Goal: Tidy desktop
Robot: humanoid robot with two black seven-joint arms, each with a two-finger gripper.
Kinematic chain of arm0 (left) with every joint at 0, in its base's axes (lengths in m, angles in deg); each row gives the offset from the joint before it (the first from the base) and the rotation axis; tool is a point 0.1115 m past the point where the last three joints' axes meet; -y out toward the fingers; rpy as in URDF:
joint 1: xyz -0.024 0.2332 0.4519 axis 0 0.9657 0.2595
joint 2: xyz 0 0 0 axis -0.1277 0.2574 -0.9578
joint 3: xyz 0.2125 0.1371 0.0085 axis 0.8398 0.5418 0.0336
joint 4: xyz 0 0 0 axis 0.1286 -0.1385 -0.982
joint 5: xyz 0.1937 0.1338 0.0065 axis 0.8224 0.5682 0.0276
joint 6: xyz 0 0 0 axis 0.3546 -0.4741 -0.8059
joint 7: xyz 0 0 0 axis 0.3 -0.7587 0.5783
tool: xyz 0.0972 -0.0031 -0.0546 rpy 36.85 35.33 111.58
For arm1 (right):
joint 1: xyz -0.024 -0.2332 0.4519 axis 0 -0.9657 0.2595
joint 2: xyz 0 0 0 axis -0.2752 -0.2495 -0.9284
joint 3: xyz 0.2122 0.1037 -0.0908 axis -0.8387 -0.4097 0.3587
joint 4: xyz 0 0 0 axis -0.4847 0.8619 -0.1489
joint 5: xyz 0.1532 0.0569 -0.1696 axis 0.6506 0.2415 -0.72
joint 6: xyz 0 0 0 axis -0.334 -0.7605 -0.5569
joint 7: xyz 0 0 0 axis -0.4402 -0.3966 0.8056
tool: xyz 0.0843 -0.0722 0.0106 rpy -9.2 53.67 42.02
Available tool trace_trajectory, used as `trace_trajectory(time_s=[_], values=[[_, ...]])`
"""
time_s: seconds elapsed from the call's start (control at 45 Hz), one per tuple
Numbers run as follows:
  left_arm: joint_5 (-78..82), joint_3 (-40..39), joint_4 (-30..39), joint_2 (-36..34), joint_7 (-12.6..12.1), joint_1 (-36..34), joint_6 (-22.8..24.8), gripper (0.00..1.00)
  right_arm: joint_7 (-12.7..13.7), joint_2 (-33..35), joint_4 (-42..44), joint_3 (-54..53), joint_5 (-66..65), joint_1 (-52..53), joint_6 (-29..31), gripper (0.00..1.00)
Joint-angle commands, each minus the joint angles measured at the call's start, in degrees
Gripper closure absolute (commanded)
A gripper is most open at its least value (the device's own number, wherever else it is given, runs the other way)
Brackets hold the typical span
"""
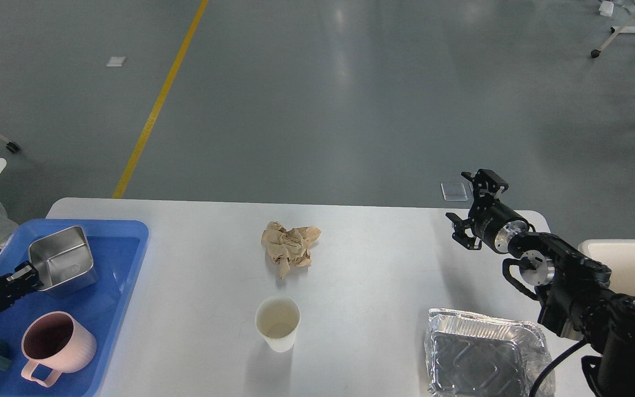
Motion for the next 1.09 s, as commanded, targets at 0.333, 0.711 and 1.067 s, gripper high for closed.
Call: trace_trajectory(time_s=[0.333,0.711,1.067], values=[[-4.6,-1.7,-0.1,0.0,0.8,-0.6,0.0,0.12,0.0,0.1,0.0,0.0,0.0,-0.2,0.0,0.00],[-21.7,-15.9,2.4,-6.9,0.0,-6.6,10.2,0.03,0.0,0.0,-0.1,0.0,0.0,0.6,0.0,0.00],[-26.4,-27.1,1.5,3.7,-0.3,-20.7,-1.6,0.03,-0.3,2.6,0.0,-0.8,1.1,2.0,0.2,0.00]])
